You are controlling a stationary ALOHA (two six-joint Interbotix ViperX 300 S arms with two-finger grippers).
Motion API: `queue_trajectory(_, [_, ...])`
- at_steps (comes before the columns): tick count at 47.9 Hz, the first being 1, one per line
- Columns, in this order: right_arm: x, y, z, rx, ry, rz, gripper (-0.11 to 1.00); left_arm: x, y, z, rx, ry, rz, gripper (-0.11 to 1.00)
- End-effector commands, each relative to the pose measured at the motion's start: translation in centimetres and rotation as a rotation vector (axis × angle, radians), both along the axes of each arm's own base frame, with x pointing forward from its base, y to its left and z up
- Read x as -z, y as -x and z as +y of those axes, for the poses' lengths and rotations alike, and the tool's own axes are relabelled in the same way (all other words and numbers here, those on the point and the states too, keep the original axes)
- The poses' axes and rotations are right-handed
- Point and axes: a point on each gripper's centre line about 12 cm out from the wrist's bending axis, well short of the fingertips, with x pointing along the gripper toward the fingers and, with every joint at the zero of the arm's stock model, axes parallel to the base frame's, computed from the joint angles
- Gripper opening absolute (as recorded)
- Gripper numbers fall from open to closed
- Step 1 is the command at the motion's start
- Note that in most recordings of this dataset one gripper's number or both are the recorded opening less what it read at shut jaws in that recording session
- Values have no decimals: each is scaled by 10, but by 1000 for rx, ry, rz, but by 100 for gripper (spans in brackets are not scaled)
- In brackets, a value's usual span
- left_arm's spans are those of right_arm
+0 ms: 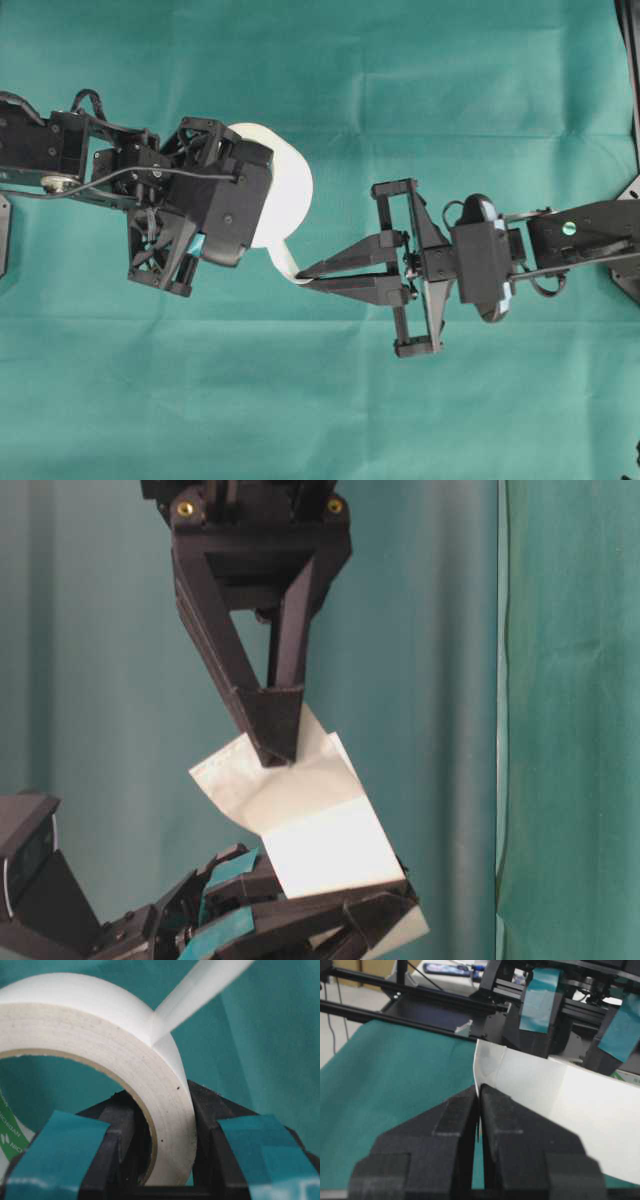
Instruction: Peel off the duct tape with your right arm.
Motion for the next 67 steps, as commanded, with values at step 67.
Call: queue_trajectory(67, [-18, 1, 46, -132, 18, -69, -9, -3, -5, 43, -270, 93, 116, 21])
